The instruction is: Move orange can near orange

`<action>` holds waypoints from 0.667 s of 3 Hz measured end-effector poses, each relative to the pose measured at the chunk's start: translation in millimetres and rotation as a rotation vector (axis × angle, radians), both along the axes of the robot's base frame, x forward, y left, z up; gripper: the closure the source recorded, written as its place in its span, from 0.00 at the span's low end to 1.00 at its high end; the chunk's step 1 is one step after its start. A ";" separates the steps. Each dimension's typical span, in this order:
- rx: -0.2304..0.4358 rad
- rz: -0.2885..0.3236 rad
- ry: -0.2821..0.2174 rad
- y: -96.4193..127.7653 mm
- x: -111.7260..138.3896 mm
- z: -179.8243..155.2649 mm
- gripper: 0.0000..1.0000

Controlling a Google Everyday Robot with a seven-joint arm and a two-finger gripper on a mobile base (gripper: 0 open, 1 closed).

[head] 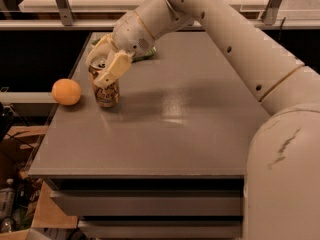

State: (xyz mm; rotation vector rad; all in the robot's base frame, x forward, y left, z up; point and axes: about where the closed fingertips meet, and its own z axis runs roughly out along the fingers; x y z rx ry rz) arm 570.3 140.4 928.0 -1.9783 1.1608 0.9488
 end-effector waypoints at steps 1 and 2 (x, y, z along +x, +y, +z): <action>0.000 0.008 0.006 2.5 -1.2 -1.4 1.00; -0.007 0.026 0.010 10.4 -3.6 -1.8 1.00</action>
Offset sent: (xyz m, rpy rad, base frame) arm -0.0059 0.0152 -0.0006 -0.0176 0.0114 0.0456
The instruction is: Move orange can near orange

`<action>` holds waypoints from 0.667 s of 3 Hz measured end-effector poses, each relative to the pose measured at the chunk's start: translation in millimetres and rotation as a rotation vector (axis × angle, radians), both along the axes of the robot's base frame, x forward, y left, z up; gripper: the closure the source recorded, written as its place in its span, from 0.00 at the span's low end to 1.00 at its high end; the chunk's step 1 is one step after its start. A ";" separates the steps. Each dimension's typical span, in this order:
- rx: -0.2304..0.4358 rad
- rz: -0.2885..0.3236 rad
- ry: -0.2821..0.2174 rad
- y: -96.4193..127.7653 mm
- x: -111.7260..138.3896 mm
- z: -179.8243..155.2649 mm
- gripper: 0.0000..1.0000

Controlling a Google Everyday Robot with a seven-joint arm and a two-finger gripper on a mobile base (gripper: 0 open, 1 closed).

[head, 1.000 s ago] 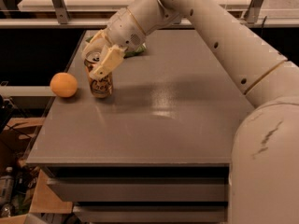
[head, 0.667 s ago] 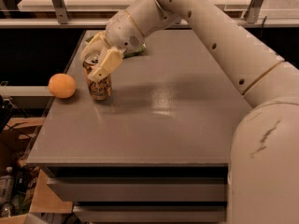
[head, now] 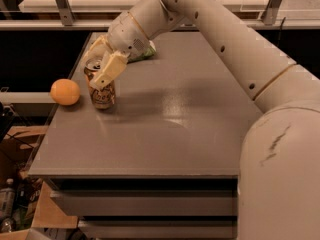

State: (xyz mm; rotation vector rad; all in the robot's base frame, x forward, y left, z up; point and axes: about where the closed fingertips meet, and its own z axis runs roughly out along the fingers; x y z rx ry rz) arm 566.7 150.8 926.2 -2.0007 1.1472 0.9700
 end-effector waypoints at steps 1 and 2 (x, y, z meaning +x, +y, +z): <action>-0.006 0.016 0.001 8.3 -1.0 0.8 1.00; -0.013 0.018 0.004 15.2 -1.2 1.1 0.83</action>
Offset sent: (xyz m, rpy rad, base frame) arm -0.0005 0.0171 0.0032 -0.0244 0.0053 0.0131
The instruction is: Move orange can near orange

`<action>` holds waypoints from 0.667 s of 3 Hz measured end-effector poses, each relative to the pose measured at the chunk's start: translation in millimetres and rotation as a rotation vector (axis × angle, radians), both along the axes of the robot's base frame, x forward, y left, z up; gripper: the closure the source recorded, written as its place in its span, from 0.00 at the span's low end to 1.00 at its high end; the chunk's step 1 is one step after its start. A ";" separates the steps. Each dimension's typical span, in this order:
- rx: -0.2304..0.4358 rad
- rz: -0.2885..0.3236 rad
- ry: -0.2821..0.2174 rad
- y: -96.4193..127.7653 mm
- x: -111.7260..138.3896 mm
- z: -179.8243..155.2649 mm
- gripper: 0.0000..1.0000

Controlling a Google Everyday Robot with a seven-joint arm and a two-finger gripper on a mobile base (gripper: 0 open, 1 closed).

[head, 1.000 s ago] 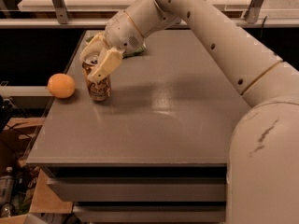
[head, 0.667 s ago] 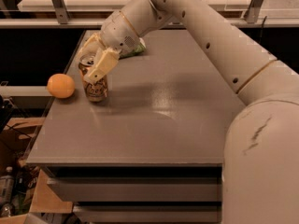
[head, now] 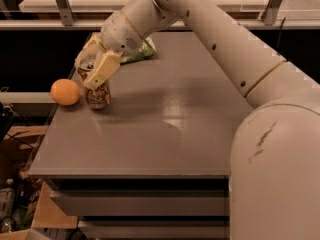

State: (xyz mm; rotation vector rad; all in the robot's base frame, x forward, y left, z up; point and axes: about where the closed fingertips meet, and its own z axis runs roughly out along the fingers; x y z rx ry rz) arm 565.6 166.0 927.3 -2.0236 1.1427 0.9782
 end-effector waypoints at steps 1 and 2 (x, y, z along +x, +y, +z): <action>-0.004 -0.002 0.008 4.2 0.5 -0.1 0.61; -0.005 -0.005 0.022 7.4 0.9 -0.8 0.38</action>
Offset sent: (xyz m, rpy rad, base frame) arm 0.0024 0.0053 0.0000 -0.0073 0.0375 -0.0147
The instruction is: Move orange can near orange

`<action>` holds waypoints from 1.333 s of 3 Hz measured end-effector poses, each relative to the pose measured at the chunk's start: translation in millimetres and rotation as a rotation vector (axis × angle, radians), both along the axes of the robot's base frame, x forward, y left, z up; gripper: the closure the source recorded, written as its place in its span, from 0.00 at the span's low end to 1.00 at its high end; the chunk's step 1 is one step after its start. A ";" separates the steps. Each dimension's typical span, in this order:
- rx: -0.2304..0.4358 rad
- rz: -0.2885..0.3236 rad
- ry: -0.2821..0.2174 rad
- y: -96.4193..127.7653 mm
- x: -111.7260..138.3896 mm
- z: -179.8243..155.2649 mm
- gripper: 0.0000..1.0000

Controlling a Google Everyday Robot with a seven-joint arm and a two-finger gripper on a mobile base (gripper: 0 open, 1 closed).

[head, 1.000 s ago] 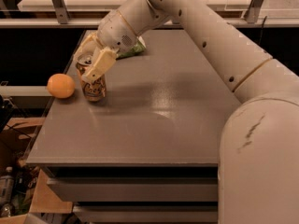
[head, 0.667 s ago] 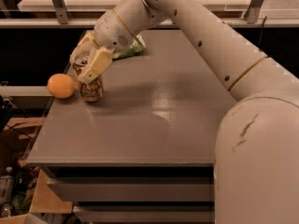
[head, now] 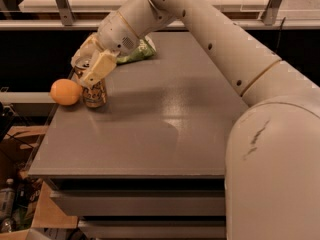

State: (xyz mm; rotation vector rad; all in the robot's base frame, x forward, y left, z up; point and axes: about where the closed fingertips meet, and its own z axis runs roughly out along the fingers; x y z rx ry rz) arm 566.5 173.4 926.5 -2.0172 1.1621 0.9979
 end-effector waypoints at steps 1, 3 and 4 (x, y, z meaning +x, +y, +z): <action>0.001 -0.002 0.012 2.6 -0.3 -0.8 0.14; 0.001 0.004 0.017 5.5 -0.6 0.4 0.00; 0.007 0.006 0.006 3.8 4.8 7.0 0.00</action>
Offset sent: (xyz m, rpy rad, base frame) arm -0.0014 0.0015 -0.0005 -0.0004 0.0247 -0.0031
